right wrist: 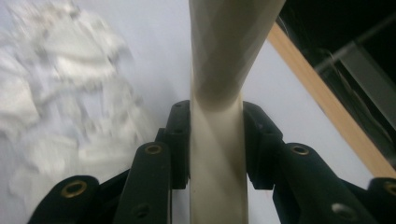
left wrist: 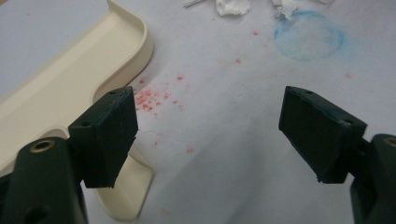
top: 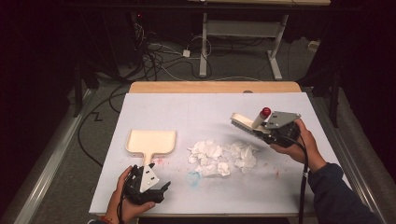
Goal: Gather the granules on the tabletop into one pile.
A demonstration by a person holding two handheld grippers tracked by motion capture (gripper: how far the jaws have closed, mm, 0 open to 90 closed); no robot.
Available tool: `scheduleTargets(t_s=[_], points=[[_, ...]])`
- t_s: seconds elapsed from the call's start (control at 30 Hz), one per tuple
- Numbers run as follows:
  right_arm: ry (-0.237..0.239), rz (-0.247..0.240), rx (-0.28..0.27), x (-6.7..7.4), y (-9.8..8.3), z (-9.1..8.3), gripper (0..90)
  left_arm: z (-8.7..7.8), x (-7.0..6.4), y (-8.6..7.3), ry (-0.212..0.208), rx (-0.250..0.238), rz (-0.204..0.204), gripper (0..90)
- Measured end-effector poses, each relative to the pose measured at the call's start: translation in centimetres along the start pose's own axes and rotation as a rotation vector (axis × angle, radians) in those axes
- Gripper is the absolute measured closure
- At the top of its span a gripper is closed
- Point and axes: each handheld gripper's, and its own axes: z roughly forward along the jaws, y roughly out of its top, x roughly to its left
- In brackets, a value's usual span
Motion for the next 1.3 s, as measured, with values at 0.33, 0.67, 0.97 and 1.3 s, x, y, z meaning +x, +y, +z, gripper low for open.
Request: scheduleTargets(t_s=[0.33,0.67,0.97,1.3], points=[[0.013,0.103,0.111,3.5,-2.3,-1.0,68.4,0.1,-0.4,0.6,-0.002,-0.005,0.022,19.0],[0.005,0.061,0.053,7.0,0.5,-0.1,68.4,0.1,-0.3,0.7,-0.004,-0.009,0.027,19.0],[0.030,0.146,-0.103,4.7,0.6,-3.1,68.5,0.0,-0.2,0.5,0.007,-0.008,0.013,19.0],[0.246,0.115,-0.215,7.1,2.3,-4.6,68.5,-0.4,0.3,0.4,0.025,-0.007,-0.003,19.0]])
